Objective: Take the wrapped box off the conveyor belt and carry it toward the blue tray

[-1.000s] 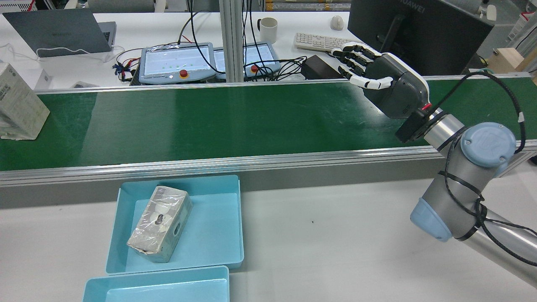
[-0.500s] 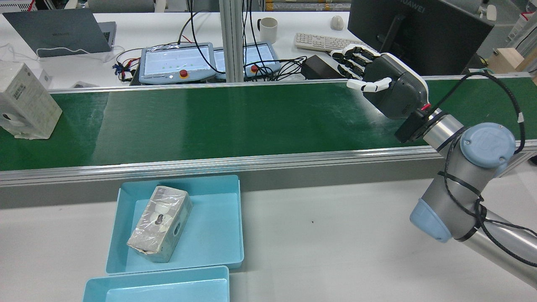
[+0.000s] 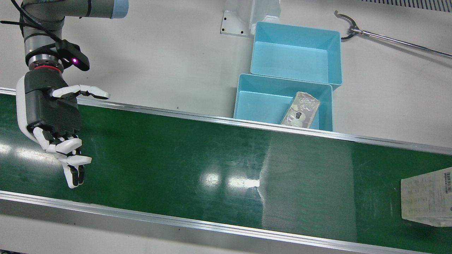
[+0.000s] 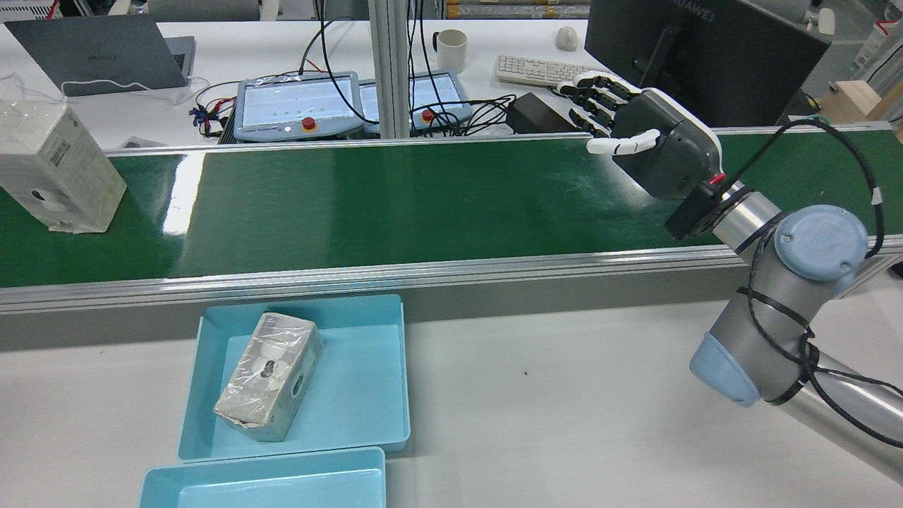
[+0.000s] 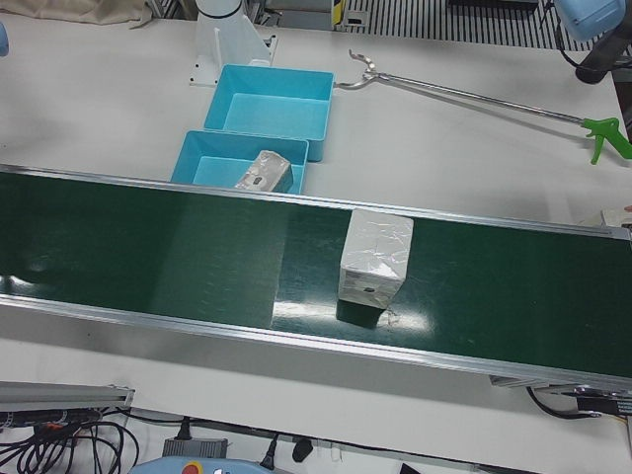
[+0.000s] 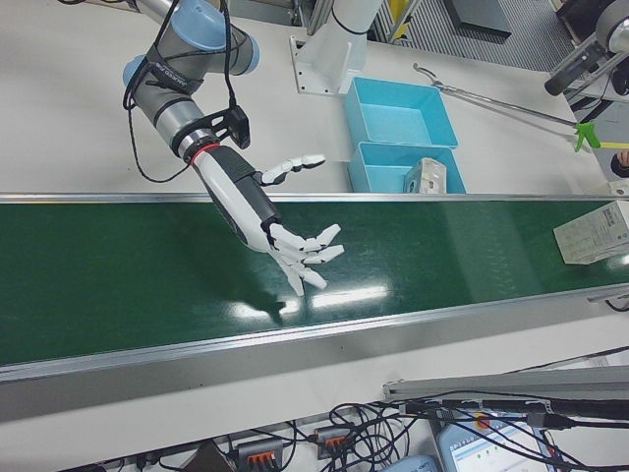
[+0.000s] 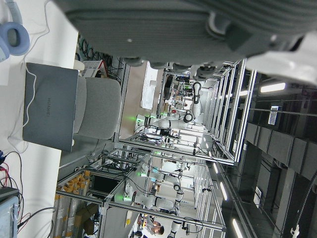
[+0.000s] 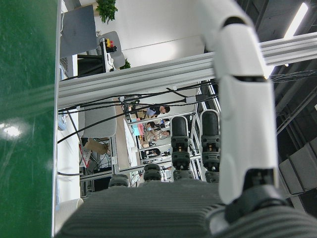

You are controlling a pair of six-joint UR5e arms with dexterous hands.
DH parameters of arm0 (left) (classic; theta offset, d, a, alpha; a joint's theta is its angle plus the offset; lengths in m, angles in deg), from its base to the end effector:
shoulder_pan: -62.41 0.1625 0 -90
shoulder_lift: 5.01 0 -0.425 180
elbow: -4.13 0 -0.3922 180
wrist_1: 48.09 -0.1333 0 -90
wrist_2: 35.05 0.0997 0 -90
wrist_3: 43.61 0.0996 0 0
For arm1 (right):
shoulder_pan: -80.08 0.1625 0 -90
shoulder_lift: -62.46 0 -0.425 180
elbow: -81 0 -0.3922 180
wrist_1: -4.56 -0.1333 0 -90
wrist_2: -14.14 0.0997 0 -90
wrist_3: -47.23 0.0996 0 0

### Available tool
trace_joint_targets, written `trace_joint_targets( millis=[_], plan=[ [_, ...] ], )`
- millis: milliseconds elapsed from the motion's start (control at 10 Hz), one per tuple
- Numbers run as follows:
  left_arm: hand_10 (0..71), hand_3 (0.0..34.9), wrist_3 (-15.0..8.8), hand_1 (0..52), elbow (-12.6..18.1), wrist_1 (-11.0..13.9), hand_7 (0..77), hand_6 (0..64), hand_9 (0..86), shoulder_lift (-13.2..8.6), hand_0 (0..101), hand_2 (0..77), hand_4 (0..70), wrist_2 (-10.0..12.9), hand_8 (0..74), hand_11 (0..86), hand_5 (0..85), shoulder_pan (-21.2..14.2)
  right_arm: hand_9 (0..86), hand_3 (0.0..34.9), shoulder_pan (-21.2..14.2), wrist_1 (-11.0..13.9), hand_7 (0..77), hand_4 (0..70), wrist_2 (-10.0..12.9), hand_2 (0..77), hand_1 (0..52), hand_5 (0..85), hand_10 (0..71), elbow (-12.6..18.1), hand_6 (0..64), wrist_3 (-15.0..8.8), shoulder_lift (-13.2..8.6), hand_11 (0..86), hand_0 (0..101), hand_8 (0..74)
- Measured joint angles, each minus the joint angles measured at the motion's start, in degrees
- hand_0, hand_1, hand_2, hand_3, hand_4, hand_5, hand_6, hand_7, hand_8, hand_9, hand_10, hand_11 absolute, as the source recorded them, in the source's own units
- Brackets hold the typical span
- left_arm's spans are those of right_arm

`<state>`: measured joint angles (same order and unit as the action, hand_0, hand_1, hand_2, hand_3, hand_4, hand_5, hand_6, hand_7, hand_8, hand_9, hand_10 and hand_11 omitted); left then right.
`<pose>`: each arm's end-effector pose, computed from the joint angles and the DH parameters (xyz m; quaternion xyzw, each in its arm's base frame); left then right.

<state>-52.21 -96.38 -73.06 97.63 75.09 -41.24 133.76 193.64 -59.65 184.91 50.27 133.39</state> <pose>-0.2246 -0.5052 0.5256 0.0953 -0.6899 0.7174 0.0171 -0.2230 -0.5754 0.4031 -0.2071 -0.8072 0.5512 0.0414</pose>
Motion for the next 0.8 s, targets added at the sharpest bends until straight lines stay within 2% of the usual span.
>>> trace_joint_targets(
  millis=[100, 200, 300, 400, 800],
  plan=[
    [0.0, 0.0, 0.0, 0.0, 0.0, 0.0, 0.0, 0.5, 0.0, 0.0, 0, 0.5, 0.0, 0.0, 0.0, 0.0, 1.1, 0.0, 6.5, 8.9, -0.14, 0.11, 27.8, 15.8, 0.0, 20.2, 17.5, 36.0, 0.0, -0.04, 6.0, 0.06, -0.04, 1.6, 52, 1.6],
    [0.0, 0.0, 0.0, 0.0, 0.0, 0.0, 0.0, 0.5, 0.0, 0.0, 0, 0.5, 0.0, 0.0, 0.0, 0.0, 1.1, 0.0, 6.5, 8.9, -0.27, 0.14, 27.8, 15.8, 0.02, 20.2, 17.5, 36.0, 0.0, -0.07, 6.0, 0.09, -0.06, 1.6, 52, 1.6],
    [0.5, 0.0, 0.0, 0.0, 0.0, 0.0, 0.0, 0.5, 0.0, 0.0, 0, 0.5, 0.0, 0.0, 0.0, 0.0, 1.1, 0.0, 8.2, 13.1, -0.32, 0.15, 27.8, 19.6, 0.03, 3.3, 7.6, 36.5, 0.0, -0.12, 6.0, 0.14, -0.07, 1.1, 45, 1.6],
    [0.5, 0.0, 0.0, 0.0, 0.0, 0.0, 0.5, 0.5, 0.0, 0.0, 0, 1.1, 0.0, 0.0, 0.0, 0.0, 1.1, 0.0, 8.2, 12.5, -0.36, 0.16, 27.8, 20.7, 0.03, 5.5, 8.2, 37.6, 0.0, -0.19, 7.1, 0.2, -0.08, 1.1, 46, 1.6],
    [0.5, 0.0, 0.0, 0.0, 0.0, 0.0, 0.0, 0.5, 0.0, 0.0, 0, 0.5, 0.0, 0.0, 0.0, 0.0, 1.1, 0.0, 9.3, 11.8, -0.46, 0.15, 27.8, 20.7, 0.04, 5.5, 8.2, 37.6, 0.0, -0.38, 6.5, 0.32, -0.01, 1.1, 46, 1.6]
  ],
)
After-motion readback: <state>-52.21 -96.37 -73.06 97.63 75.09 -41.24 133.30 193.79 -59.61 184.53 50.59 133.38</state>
